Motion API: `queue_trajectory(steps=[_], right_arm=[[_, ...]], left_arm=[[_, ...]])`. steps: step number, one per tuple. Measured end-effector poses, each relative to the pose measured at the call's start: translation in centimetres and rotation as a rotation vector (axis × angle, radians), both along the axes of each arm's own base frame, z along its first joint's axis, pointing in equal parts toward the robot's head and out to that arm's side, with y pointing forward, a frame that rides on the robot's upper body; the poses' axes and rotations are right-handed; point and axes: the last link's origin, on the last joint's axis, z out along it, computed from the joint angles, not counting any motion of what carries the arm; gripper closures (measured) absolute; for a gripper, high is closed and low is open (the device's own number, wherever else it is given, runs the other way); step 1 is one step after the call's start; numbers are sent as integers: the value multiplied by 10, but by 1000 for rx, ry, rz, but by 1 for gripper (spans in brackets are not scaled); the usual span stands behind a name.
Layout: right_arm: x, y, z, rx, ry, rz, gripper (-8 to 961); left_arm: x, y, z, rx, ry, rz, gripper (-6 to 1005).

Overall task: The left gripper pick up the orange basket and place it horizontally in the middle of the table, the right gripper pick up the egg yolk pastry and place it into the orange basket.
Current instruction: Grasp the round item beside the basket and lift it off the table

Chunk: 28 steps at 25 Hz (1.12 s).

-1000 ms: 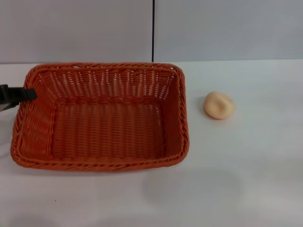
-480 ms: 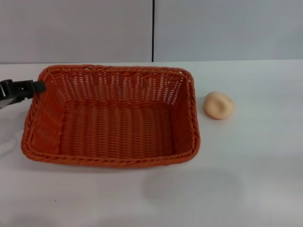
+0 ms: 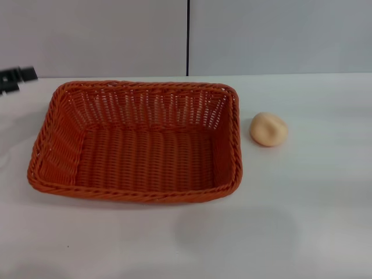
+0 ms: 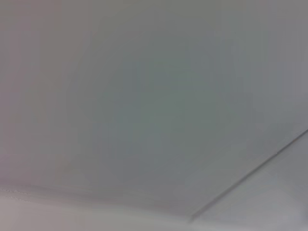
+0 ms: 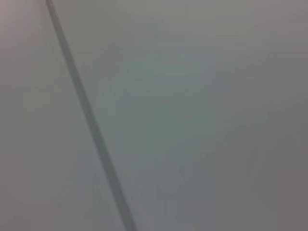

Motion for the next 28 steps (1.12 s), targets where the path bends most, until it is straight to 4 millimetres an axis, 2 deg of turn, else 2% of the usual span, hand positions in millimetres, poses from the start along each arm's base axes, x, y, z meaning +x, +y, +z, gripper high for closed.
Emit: queue_trajectory(steps=[1, 3, 4, 7, 8, 9, 12, 13, 14, 16, 18, 19, 20, 21, 22, 23, 24, 27, 28], right_arm=[[-2, 3, 2, -36, -2, 20, 250], [-7, 17, 11, -211, -16, 81, 250], [-7, 17, 11, -211, -16, 81, 250], [-16, 30, 22, -403, -38, 134, 250], [-27, 38, 28, -546, -68, 167, 250], [-27, 38, 28, -546, -68, 167, 249], [-50, 52, 35, -791, -149, 181, 249], [-65, 60, 36, -936, -206, 168, 249], [-65, 60, 36, -936, -206, 168, 249], [-81, 72, 34, -1089, -271, 135, 250], [-102, 89, 23, -1303, -368, 61, 250], [-102, 89, 23, -1303, -368, 61, 250], [-114, 99, 7, -1424, -447, -4, 250], [-114, 99, 7, -1424, -447, -4, 250], [-119, 101, -3, -1474, -490, -26, 250], [-130, 106, -23, -1537, -564, -48, 250], [-130, 106, -23, -1537, -564, -48, 250], [-144, 110, -50, -1600, -632, -59, 250], [-152, 112, -68, -1639, -665, -77, 250]], left_arm=[[1, 0, 1, 10, 0, -12, 246], [9, 3, 5, 77, -5, -106, 247], [14, 4, 7, 127, -6, -178, 247], [22, 5, 7, 196, -8, -267, 249], [26, 5, 7, 236, -8, -315, 249], [32, 4, 6, 297, -5, -384, 250], [38, 2, 2, 380, -30, -475, 251], [41, 3, -4, 431, -59, -529, 252], [41, 3, -4, 431, -59, -529, 253], [42, 4, -10, 470, -66, -572, 253], [48, 5, -21, 504, -69, -639, 255], [48, 5, -21, 504, -69, -639, 255], [50, 5, -25, 511, -75, -662, 256], [53, 5, -31, 521, -84, -693, 256], [55, 5, -34, 525, -90, -709, 256], [58, 4, -38, 541, -93, -747, 257], [58, 4, -38, 541, -93, -747, 257], [64, 2, -44, 585, -86, -813, 257], [67, 0, -51, 620, -91, -848, 257]])
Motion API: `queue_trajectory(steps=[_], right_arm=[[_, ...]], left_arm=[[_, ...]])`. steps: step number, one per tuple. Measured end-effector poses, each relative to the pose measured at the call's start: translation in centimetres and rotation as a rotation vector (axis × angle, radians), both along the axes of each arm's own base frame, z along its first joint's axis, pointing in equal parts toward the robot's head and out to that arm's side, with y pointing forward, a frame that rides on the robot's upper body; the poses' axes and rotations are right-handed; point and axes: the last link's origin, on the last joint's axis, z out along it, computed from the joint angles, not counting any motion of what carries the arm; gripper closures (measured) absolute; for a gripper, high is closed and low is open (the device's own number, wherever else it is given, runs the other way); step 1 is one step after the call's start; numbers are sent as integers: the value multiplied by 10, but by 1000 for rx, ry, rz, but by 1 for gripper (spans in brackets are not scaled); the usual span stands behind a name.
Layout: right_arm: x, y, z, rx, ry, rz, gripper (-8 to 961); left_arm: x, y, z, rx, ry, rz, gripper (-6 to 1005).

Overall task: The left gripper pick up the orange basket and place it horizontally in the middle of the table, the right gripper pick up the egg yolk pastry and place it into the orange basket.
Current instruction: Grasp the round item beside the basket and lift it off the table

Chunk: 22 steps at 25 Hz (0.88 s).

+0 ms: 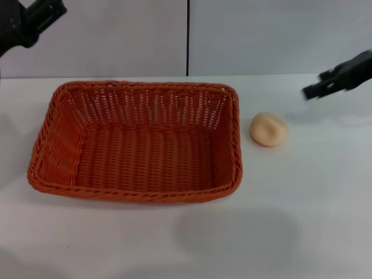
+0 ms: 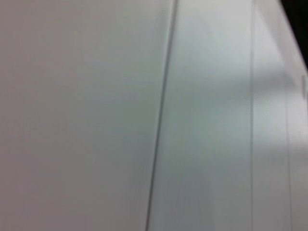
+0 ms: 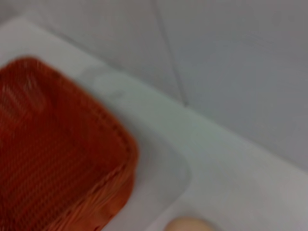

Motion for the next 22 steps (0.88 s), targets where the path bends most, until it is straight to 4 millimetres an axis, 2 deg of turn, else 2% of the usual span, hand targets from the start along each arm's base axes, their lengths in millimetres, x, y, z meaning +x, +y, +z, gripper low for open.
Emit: queue_trajectory(steps=[1, 4, 5, 6, 10, 22], right_arm=[[0, 0, 0, 0, 0, 0, 250], [-7, 0, -22, -36, -34, 16, 250], [-11, 0, -36, -54, -48, 25, 250], [-11, 0, -36, -54, -48, 25, 249], [-9, 1, -60, -74, -105, 9, 249], [-7, 0, -85, -66, -142, 11, 249]], left_arm=[[0, 0, 0, 0, 0, 0, 257], [3, 0, -7, 32, 4, -29, 257], [4, 1, -9, 34, 7, -33, 257], [4, 1, -9, 34, 7, -33, 257], [7, 4, -13, 31, 3, -35, 257], [10, 1, -20, 3, 2, -52, 257]])
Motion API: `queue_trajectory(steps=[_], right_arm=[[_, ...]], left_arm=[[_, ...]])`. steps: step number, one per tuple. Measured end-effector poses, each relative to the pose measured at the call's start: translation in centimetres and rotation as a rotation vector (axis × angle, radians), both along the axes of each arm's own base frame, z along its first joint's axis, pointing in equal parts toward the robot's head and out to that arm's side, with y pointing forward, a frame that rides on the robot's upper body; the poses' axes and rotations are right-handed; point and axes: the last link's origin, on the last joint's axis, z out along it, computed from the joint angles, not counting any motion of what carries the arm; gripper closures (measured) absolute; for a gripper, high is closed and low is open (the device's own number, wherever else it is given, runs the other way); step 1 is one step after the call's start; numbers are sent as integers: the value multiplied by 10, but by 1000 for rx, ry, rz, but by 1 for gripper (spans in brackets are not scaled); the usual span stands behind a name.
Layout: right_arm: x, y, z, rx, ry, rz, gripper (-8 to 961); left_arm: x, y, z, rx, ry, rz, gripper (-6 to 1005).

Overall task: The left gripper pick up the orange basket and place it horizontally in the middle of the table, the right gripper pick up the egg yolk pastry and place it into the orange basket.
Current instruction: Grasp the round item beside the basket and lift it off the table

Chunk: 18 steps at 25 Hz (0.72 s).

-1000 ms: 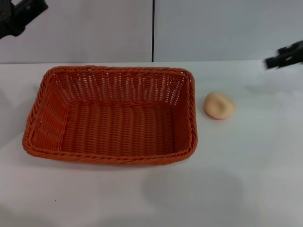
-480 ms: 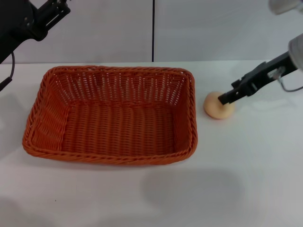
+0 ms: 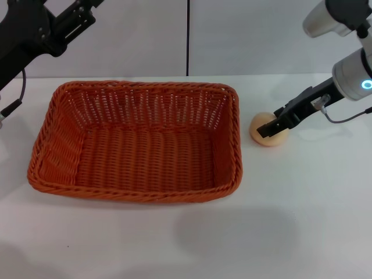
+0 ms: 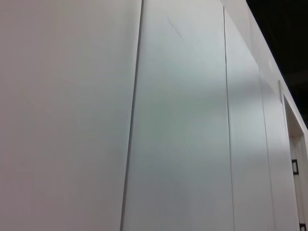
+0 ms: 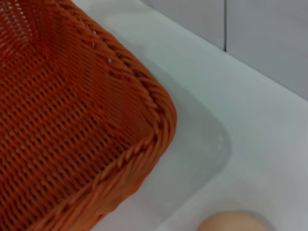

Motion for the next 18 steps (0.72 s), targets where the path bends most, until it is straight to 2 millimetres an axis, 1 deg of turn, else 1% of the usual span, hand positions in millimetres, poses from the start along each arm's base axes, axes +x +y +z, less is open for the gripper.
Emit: queue_trajectory(steps=[3, 8, 11, 15, 17, 18], right_arm=[[2, 0, -8, 4, -25, 7, 250], [4, 0, -14, 19, -38, 18, 249], [4, -1, -13, 27, -35, 24, 327], [8, -2, -6, 58, -24, 31, 432], [9, -3, -5, 68, -21, 30, 533], [11, -5, 0, 96, 0, 30, 583]], left_arm=[[1, 0, 0, 0, -2, -7, 256], [2, 0, -1, -3, -5, -11, 256], [2, -1, -1, -6, -8, -11, 256], [2, -1, -1, -7, -9, -14, 256], [2, -1, -1, -7, -10, -16, 256], [3, -2, -2, -13, -8, -21, 256]])
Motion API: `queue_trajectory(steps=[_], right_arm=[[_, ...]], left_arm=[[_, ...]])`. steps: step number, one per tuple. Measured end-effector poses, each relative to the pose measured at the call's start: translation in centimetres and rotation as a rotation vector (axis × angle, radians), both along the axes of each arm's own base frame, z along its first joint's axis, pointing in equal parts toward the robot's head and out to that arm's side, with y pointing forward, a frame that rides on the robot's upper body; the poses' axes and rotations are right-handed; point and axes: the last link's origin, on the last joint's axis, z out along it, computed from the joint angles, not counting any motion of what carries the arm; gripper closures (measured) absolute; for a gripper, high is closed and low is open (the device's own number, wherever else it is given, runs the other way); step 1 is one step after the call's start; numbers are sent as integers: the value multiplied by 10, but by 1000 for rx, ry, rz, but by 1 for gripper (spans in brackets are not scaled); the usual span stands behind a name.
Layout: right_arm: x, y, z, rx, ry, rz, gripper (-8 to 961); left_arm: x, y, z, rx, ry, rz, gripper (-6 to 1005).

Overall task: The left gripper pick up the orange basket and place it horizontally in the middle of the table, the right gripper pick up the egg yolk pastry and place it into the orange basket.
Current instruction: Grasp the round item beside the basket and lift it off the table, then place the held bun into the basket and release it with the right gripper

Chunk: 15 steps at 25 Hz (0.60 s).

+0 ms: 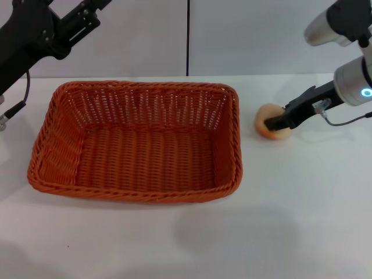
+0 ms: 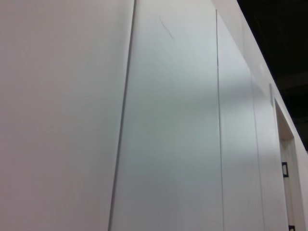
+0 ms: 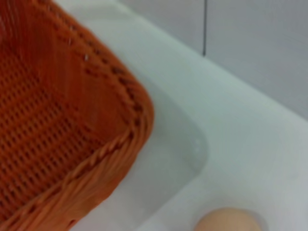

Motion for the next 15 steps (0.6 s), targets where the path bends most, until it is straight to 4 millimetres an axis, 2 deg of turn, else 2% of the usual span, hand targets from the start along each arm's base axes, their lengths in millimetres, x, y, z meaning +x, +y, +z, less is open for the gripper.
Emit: queue_trajectory(steps=[3, 4, 5, 6, 7, 9, 10, 12, 15], right_arm=[[2, -2, 9, 47, 40, 0, 609], [3, -2, 16, 85, 66, 6, 618], [3, -4, 33, 162, 135, 26, 627], [3, -4, 33, 162, 135, 26, 636], [1, -6, 45, 208, 184, 51, 645], [-6, -10, 65, 283, 292, 119, 662], [-16, -17, 81, 340, 407, 201, 671], [-20, -23, 85, 356, 463, 252, 694], [-43, -43, 91, 343, 676, 450, 728]], left_arm=[[1, 0, -2, -10, 4, -7, 256], [1, 0, -2, -10, 5, -7, 256], [1, 0, -2, -11, 5, -8, 256], [1, 0, -2, -11, 5, -8, 256], [2, 0, -2, -11, 5, -8, 256], [2, 0, -2, -11, 5, -8, 256], [2, 0, -2, -11, 5, -8, 256], [2, 0, -2, -11, 5, -9, 256], [4, 1, -3, -16, 2, -14, 256]])
